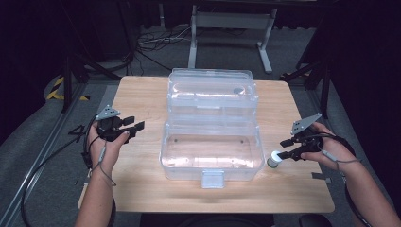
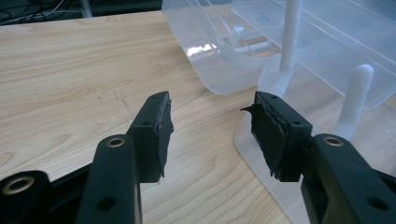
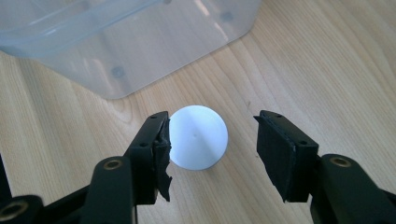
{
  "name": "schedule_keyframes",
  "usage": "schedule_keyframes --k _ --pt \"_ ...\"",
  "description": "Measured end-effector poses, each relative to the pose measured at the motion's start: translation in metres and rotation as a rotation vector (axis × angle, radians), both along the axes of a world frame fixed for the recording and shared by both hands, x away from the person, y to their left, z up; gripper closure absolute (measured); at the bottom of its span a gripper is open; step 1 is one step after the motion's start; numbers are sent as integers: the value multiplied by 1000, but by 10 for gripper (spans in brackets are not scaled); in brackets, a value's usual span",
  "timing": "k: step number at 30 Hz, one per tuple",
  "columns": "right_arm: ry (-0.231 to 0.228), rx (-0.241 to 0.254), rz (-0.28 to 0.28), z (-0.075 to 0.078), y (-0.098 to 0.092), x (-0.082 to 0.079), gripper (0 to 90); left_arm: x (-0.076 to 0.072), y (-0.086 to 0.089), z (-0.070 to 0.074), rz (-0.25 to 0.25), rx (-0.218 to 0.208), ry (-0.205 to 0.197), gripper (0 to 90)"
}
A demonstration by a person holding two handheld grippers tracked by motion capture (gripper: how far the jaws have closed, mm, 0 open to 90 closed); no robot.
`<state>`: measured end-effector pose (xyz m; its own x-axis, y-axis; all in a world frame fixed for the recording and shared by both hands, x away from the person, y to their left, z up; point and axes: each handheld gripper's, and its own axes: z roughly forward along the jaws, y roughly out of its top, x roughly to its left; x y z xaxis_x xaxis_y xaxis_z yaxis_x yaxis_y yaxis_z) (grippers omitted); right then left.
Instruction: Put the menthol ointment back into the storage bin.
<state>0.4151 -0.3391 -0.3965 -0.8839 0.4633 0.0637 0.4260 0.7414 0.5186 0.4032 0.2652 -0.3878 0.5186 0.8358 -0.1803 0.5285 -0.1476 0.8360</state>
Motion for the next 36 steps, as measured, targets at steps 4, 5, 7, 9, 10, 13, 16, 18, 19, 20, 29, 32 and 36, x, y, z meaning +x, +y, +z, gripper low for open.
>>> schedule_keyframes --k 4,5,7,9,10,13,16,18,19,20,29,32,36 --pt "12 -13 7 -3 2 -1 446 0 0 0 0 -1 1 485" --pt "10 -16 14 -3 3 0 443 0 0 0 0 -1 1 485" --pt "15 -23 17 -5 3 0 442 0 0 0 0 -2 1 485" --pt "15 -26 19 -5 4 0 442 0 0 0 0 -2 1 485" --pt "27 -33 14 -6 5 -1 440 0 0 0 1 -2 1 485" --pt "31 -43 17 -9 6 0 439 0 0 -1 0 -2 4 485" --pt "37 -54 19 -12 8 1 436 1 0 -1 -1 -2 2 485" --pt "43 -57 19 -13 8 1 435 1 0 -1 0 -2 2 485" --pt "51 -59 21 -15 9 1 435 1 0 -1 0 -3 2 485" --pt "51 -58 20 -16 10 1 435 1 0 -1 -1 -3 2 485" --pt "70 -80 38 -23 14 -1 438 1 0 -2 -1 -1 3 485" --pt "76 -86 44 -25 16 -1 440 1 0 -2 0 -2 5 485" --pt "73 -99 51 -27 18 0 440 1 1 -2 1 -2 5 485"
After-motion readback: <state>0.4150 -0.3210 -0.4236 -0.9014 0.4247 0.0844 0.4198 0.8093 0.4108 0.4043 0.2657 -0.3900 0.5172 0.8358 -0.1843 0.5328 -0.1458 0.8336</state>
